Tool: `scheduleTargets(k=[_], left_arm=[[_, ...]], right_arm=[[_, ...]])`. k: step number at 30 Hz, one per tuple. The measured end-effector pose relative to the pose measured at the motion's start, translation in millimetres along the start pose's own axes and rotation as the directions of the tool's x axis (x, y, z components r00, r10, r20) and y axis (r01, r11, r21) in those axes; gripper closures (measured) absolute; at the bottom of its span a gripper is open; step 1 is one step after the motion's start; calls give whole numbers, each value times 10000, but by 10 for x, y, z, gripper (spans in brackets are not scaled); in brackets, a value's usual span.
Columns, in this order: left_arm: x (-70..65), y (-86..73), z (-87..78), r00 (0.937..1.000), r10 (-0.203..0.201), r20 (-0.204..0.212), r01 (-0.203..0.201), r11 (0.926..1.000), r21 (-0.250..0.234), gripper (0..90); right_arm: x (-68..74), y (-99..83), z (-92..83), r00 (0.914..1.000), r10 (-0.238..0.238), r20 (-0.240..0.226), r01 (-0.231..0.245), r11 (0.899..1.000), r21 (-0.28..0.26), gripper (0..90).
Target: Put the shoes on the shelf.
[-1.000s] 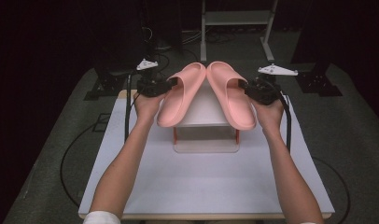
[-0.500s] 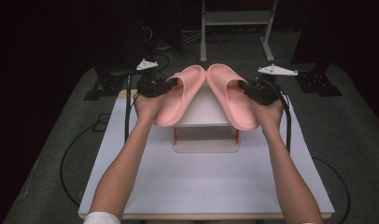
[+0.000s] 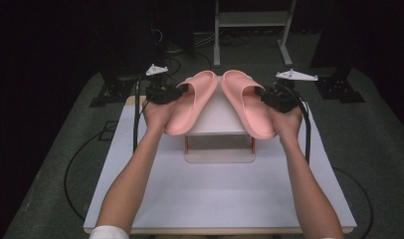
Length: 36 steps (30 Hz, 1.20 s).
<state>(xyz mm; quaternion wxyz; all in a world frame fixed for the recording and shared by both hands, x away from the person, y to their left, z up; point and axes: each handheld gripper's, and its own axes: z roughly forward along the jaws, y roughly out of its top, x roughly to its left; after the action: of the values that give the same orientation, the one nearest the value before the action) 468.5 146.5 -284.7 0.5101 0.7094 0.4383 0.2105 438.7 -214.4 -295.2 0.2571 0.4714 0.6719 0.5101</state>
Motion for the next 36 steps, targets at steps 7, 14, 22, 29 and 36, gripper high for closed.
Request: scheduleTargets(k=[7,14,22,29,36], left_arm=[[-71,18,42,9998,180,-63,-180,9998,56,623],[-143,30,84,9994,348,-30,-347,9993,158,592],[-195,36,107,9997,234,8,-234,9996,157,560],[-201,39,132,9999,136,-18,-135,9997,204,540],[-203,39,209,10000,35,-9,-34,9995,310,521]], right_arm=[[-10,2,30,9997,254,11,-254,9997,24,686],[16,15,26,9996,244,127,-244,9997,-32,655],[52,47,35,9998,151,127,-151,9999,30,634],[87,52,85,9999,61,138,-62,9999,119,624],[136,58,147,9999,92,86,-95,9996,282,614]])
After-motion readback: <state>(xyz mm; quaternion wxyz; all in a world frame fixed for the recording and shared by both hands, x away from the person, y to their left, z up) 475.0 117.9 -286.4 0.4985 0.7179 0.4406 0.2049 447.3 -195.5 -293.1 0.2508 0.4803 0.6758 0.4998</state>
